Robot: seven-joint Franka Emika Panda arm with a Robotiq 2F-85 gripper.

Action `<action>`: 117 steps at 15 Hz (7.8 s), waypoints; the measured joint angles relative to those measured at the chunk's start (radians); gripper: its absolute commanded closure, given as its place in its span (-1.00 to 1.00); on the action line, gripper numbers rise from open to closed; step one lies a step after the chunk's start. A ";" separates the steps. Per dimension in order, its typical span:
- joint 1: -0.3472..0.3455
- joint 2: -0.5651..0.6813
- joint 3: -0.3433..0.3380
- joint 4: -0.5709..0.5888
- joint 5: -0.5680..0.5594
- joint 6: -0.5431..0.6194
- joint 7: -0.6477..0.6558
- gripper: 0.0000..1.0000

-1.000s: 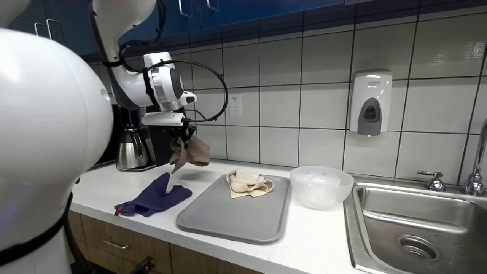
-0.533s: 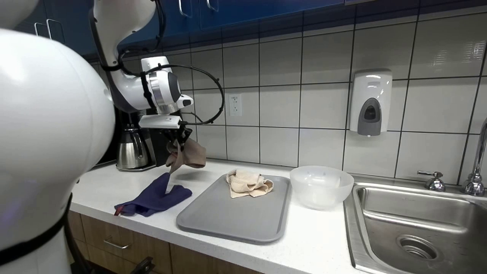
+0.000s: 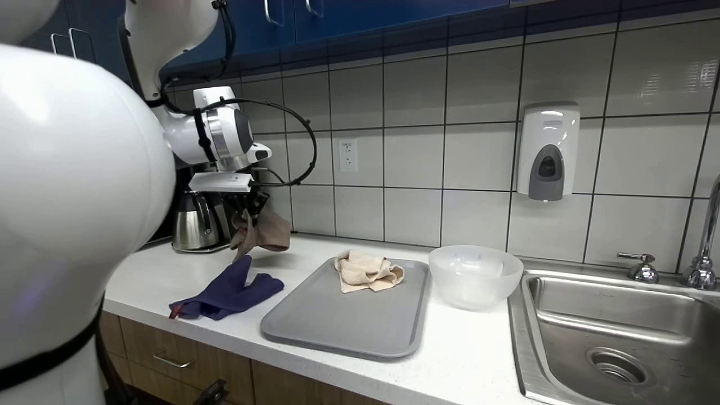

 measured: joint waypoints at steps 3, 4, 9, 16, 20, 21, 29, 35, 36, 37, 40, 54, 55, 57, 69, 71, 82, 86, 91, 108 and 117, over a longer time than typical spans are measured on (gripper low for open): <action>0.026 0.004 -0.008 0.012 0.000 -0.018 0.018 0.97; 0.033 0.006 -0.012 0.017 0.000 -0.024 0.021 0.97; 0.053 0.050 -0.025 0.060 0.000 -0.039 0.024 0.97; 0.075 0.125 -0.037 0.127 0.002 -0.043 0.024 0.97; 0.083 0.159 -0.046 0.156 0.007 -0.045 0.024 0.97; 0.085 0.166 -0.047 0.162 0.008 -0.045 0.024 0.39; 0.092 0.191 -0.055 0.192 0.032 -0.063 0.024 -0.63; 0.092 0.184 -0.060 0.199 0.058 -0.074 0.023 -1.00; 0.092 0.179 -0.060 0.199 0.061 -0.079 0.023 -1.00; 0.092 0.174 -0.060 0.199 0.064 -0.083 0.023 -1.00; 0.091 0.150 -0.060 0.198 0.074 -0.102 0.023 -1.00; 0.042 0.128 -0.085 0.186 0.080 -0.201 0.037 -1.00; 0.042 0.128 -0.085 0.186 0.082 -0.201 0.037 -1.00; 0.041 0.128 -0.085 0.186 0.091 -0.201 0.037 -1.00; 0.041 0.129 -0.085 0.183 0.103 -0.200 0.036 -1.00; 0.041 0.129 -0.084 0.179 0.103 -0.199 0.036 -1.00; 0.007 0.092 -0.085 0.117 0.103 -0.154 0.024 -1.00; -0.022 0.056 -0.085 0.073 0.104 -0.131 0.010 -1.00; -0.057 0.006 -0.085 0.013 0.130 -0.120 -0.020 -1.00; -0.156 -0.048 -0.136 -0.090 0.109 -0.100 -0.049 -1.00; -0.191 -0.027 -0.166 -0.090 0.106 -0.100 -0.049 -1.00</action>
